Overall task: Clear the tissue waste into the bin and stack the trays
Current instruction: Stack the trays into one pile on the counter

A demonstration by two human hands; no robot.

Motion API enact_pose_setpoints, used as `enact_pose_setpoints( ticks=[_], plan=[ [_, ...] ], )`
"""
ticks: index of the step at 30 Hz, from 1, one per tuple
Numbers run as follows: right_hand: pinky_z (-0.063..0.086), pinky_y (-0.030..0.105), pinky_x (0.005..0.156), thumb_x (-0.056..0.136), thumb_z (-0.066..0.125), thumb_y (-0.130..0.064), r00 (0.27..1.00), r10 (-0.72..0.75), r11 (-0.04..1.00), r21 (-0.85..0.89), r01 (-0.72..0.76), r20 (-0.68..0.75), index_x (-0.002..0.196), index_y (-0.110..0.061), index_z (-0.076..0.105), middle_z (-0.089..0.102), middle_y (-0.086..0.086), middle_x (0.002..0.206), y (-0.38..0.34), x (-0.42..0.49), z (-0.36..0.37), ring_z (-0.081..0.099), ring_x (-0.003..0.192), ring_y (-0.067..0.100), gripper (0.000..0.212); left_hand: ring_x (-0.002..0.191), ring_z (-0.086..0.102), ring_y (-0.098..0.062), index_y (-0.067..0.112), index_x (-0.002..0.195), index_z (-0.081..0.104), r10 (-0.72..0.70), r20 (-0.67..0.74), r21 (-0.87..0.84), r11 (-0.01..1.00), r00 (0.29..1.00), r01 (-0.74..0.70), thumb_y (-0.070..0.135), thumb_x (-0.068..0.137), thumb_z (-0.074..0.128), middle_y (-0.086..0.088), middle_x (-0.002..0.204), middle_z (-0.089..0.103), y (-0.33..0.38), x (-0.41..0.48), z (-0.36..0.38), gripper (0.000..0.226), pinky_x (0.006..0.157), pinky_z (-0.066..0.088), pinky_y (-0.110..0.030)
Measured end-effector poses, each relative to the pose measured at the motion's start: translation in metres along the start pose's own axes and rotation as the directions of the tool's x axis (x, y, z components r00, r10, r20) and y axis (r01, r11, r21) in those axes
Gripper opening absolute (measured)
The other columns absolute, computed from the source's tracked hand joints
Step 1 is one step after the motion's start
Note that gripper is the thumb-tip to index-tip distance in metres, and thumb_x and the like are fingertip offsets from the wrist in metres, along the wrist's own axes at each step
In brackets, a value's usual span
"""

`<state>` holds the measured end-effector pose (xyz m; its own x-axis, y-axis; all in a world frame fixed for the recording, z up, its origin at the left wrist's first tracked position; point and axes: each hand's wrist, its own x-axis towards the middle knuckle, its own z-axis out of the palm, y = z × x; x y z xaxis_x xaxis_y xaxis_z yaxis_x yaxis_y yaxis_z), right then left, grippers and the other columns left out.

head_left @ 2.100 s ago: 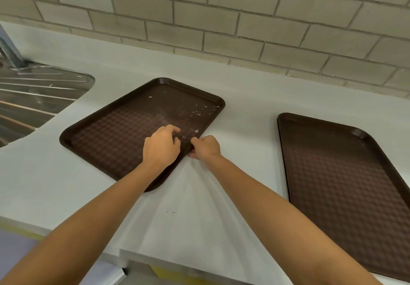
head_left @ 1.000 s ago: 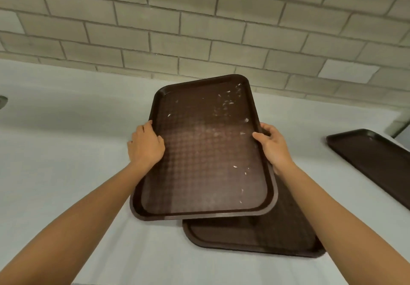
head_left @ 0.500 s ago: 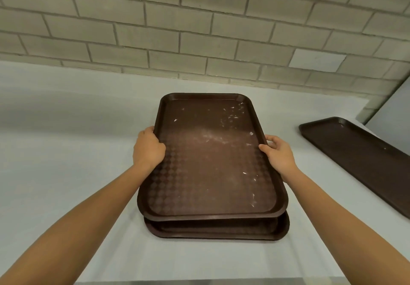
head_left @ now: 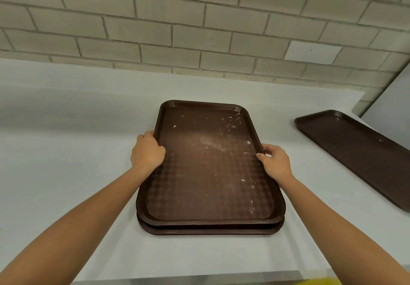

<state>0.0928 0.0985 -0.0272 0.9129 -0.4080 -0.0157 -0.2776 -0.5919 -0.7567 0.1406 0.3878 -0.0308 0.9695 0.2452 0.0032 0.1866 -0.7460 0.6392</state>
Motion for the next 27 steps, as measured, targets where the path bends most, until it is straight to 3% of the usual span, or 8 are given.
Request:
enact_pose_setpoints(
  ticks=[12,20,27],
  plan=[
    [0.049,0.038,0.098,0.095,0.051,-0.014,0.998,0.066,0.998,0.017,-0.066,0.017,0.127,-0.015,0.059,0.064,0.008,0.123,0.005,-0.003,0.006,0.062,0.104,0.027,0.033,0.106,0.056,-0.032,0.013,0.135,0.044,-0.01,-0.034,0.105,0.994,0.999,0.013,0.014,0.09,0.053,-0.012,0.131,0.044,-0.002,-0.008,0.003,0.046,0.085,0.049,-0.038],
    [0.041,0.035,0.103,0.098,0.043,-0.011,0.997,0.034,0.993,-0.116,-0.026,0.069,0.142,-0.011,0.039,0.05,0.008,0.14,0.008,-0.009,0.008,0.055,0.119,0.029,0.044,0.12,0.044,-0.029,0.01,0.133,0.044,0.055,-0.039,0.293,0.955,0.998,-0.041,0.019,0.088,0.054,-0.012,0.132,0.045,-0.004,-0.01,0.006,0.047,0.092,0.045,-0.039],
    [0.039,0.034,0.105,0.098,0.041,-0.009,0.996,0.029,0.992,-0.127,-0.017,0.087,0.145,-0.014,0.033,0.043,0.006,0.146,0.008,-0.008,0.009,0.051,0.124,0.029,0.048,0.11,0.055,-0.033,0.008,0.138,0.036,0.035,0.035,0.165,0.985,0.999,-0.04,0.009,0.088,0.054,-0.013,0.135,0.042,-0.003,-0.012,0.009,0.053,0.088,0.048,-0.038]
  ],
)
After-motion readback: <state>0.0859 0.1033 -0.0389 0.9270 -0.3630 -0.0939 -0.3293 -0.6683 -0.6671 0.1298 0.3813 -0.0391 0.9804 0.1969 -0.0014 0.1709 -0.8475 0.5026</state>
